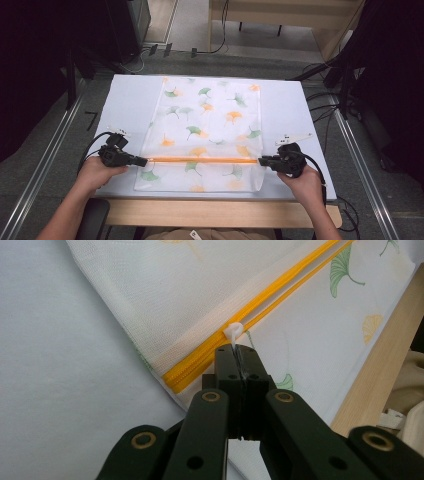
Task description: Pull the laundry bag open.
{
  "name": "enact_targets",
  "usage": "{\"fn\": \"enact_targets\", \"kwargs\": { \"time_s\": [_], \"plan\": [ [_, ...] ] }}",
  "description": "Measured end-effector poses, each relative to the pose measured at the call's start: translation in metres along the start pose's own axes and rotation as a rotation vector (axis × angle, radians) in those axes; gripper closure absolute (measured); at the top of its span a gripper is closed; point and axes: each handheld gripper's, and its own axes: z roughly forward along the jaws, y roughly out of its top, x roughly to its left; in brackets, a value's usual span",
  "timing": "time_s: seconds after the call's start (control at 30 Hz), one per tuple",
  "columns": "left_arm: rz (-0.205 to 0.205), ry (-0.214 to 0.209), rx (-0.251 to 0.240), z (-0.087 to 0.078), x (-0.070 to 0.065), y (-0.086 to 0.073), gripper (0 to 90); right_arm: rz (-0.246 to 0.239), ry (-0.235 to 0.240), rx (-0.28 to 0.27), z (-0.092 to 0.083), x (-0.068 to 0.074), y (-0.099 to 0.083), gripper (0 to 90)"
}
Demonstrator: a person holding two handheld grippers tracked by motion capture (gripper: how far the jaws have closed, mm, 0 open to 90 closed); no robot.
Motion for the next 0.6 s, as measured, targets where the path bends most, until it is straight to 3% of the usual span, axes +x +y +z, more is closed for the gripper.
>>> {"fn": "enact_targets", "kwargs": {
  "time_s": [0.6],
  "plan": [
    [-0.007,-0.005,-0.001,-0.0016,0.0007,-0.0006,90.0,-0.001,0.0,0.003,0.0002,0.0001,-0.0001,84.7]
  ]
}}
